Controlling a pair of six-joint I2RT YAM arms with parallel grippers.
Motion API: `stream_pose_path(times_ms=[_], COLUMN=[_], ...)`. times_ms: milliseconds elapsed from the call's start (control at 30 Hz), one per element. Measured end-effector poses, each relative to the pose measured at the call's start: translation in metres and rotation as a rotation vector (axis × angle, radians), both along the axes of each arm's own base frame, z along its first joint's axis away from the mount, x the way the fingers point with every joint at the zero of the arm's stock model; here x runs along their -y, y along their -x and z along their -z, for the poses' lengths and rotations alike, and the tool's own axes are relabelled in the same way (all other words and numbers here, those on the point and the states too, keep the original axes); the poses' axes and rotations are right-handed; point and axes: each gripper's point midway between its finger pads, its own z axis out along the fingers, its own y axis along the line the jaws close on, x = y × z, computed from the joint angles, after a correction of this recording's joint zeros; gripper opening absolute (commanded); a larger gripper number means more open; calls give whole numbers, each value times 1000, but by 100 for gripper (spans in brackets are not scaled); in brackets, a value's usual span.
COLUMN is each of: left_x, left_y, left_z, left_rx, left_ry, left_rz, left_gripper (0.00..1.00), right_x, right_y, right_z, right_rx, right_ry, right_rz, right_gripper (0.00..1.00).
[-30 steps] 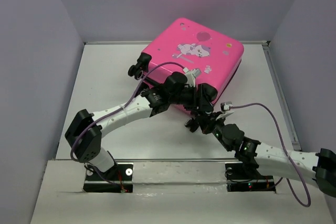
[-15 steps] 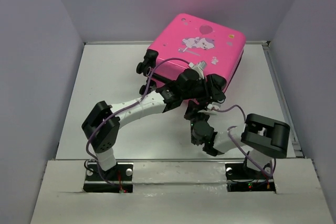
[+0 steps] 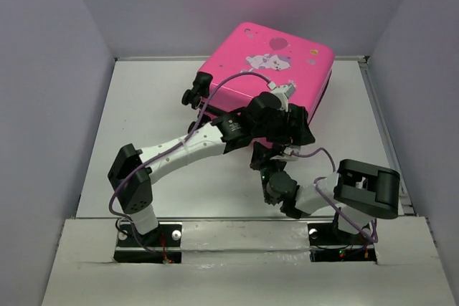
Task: Pack the luggage
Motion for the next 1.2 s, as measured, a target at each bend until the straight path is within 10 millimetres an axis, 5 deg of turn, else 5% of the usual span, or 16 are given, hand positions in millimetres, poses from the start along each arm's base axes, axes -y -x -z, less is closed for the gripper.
stream_pose_path(times_ms=[100,133,233,267,300,367,433,500,700,767,1033,1200], left_x=[-29,-54,-146,-205,-243,-306,-332,-343,-355,-354,-334,-317], left_y=[-1,-16,-64,-86,-92,-87,-75,-78,-102,-102,-107,-114], left_z=[-22,-47,-122,-156,-170,-173,-163,-137,9,26,7,18], left_rx=[55,103,274,373,442,521,559,539,248,203,279,271], left_ry=[-9,31,146,192,209,177,127,46,-265,-299,-244,-244], left_rz=[22,-18,-219,-367,-445,-584,-631,-651,-609,-579,-485,-429], left_gripper=[99,99,99,99,99,99,99,99,99,99,99,99], right_x=[5,8,14,14,15,15,15,16,17,17,18,18], right_y=[13,17,26,26,27,27,28,29,28,28,24,24], right_z=[-3,0,7,6,6,6,9,10,9,8,8,10], right_rx=[2,-4,-25,-27,-32,-38,-43,-47,-47,-47,-49,-52], right_ry=[-26,-17,1,-4,-10,-16,-19,-24,-39,-42,-52,-49], right_rz=[-52,-69,-98,-101,-103,-108,-112,-115,-123,-125,-127,-127], right_gripper=[7,7,7,7,7,7,7,7,7,7,7,7])
